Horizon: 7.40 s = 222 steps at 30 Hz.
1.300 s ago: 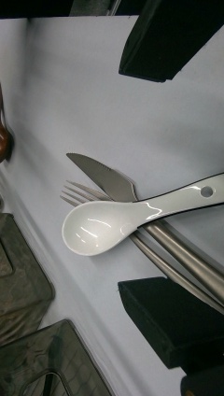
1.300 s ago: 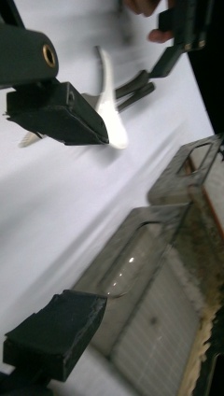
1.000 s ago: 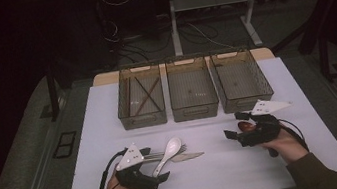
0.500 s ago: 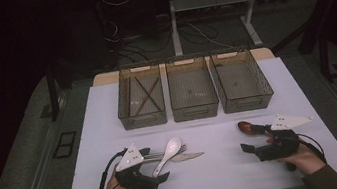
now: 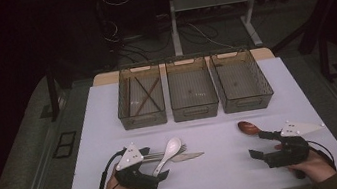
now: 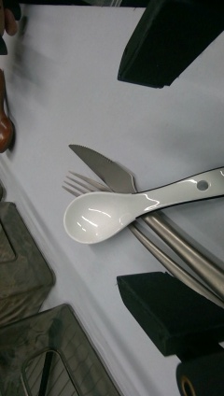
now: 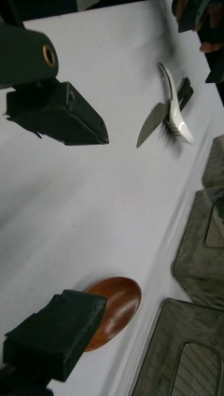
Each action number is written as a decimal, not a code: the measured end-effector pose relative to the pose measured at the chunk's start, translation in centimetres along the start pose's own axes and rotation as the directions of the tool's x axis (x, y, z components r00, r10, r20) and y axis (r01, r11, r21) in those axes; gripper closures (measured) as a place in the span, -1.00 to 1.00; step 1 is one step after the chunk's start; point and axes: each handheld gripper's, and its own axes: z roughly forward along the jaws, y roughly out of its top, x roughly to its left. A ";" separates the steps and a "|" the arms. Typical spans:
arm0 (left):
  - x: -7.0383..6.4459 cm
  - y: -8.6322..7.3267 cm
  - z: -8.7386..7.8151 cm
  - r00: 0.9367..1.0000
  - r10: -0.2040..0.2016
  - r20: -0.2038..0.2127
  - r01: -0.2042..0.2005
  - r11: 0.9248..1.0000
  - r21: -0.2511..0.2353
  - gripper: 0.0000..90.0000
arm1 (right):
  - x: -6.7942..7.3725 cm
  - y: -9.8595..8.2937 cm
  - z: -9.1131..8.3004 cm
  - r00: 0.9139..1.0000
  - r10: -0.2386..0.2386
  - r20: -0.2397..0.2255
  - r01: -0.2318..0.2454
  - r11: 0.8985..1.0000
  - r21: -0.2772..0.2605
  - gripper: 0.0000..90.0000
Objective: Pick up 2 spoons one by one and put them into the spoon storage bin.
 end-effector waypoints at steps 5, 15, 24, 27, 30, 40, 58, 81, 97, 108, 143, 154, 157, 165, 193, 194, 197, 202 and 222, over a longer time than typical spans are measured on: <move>0.3 0.2 0.2 1.000 -0.016 -0.002 0.016 1.000 0.005 -0.77 | -0.1 0.0 0.2 1.000 0.002 0.001 -0.002 1.000 0.010 -0.60; 1.3 1.8 1.6 0.999 -0.032 -0.017 0.032 0.999 0.020 -0.54 | 0.0 -0.1 0.3 1.000 -0.011 -0.001 0.012 1.000 0.024 -0.60; 2.9 3.3 3.1 0.997 -0.077 -0.022 0.077 0.997 0.016 -0.44 | 0.0 -0.1 0.3 1.000 -0.012 0.002 0.012 1.000 0.027 -0.60; 3.0 3.7 3.9 0.997 -0.073 -0.017 0.073 0.997 0.036 -0.43 | 0.0 -0.1 0.3 1.000 -0.015 0.003 0.015 0.999 0.028 -0.60; 2.9 4.0 4.8 0.998 -0.069 -0.007 0.069 0.996 0.056 -0.41 | 0.0 -0.1 0.3 1.000 -0.014 0.004 0.014 0.999 0.030 -0.60; 2.9 3.8 6.8 0.996 -0.080 -0.033 0.084 0.988 0.129 -0.32 | 0.1 -0.1 0.4 1.000 -0.021 0.004 0.020 0.999 0.035 -0.60; 2.9 3.2 7.8 0.997 -0.046 -0.054 0.057 0.972 0.227 -0.21 | 0.1 -0.2 0.4 0.999 -0.035 0.008 0.034 0.998 0.043 -0.60; 3.0 3.3 7.7 0.997 -0.036 -0.065 0.050 0.970 0.237 0.13 | 0.1 -0.2 0.5 0.999 -0.043 0.008 0.043 0.998 0.050 -0.60; 3.4 3.5 6.6 0.997 -0.042 -0.064 0.054 0.979 0.199 0.82 | 0.1 -0.2 0.5 0.999 -0.047 0.007 0.047 0.998 0.050 -0.60; 3.5 3.6 6.2 0.997 -0.048 -0.060 0.059 0.979 0.194 0.84 | 0.2 -0.2 0.5 0.999 -0.047 0.002 0.047 0.998 0.050 -0.60; 3.5 11.1 5.9 0.998 0.057 0.034 -0.059 0.996 0.072 0.84 | 1.0 0.0 1.8 0.998 -0.066 -0.011 0.067 0.996 0.052 -0.72; 4.2 15.7 7.9 0.990 0.138 0.023 -0.139 0.988 0.067 0.84 | 1.0 0.0 1.8 0.997 -0.074 -0.013 0.074 0.996 0.048 -0.71; 4.5 16.7 8.6 0.990 0.138 0.013 -0.138 0.989 0.058 0.84 | 1.1 0.0 1.7 0.997 -0.073 -0.015 0.074 0.996 0.050 -0.72; 6.0 18.7 10.4 0.986 0.165 -0.018 -0.164 0.985 0.050 0.84 | 1.1 0.0 1.5 0.997 -0.074 -0.012 0.074 0.996 0.043 -0.71; 10.3 19.2 16.6 0.990 0.064 -0.129 -0.057 0.997 0.055 0.83 | 1.0 0.0 1.1 0.997 -0.075 -0.011 0.075 0.997 0.031 -0.71; 10.3 19.2 16.8 0.990 0.063 -0.130 -0.056 0.997 0.056 0.83 | 1.0 0.0 1.1 0.997 -0.077 -0.011 0.078 0.997 0.030 -0.71; 10.3 19.2 17.3 0.987 0.078 -0.139 -0.068 0.995 0.069 0.83 | 1.1 0.0 1.2 0.997 -0.077 -0.015 0.078 0.996 0.032 -0.71; 10.4 18.8 18.2 0.987 0.083 -0.137 -0.069 0.992 0.102 0.83 | 1.1 0.0 1.1 0.997 -0.074 -0.017 0.075 0.997 0.031 -0.71; 10.0 18.9 19.0 0.991 0.080 -0.111 -0.065 0.990 0.125 0.66 | 0.9 0.0 1.0 0.997 -0.077 -0.014 0.077 0.997 0.025 -0.71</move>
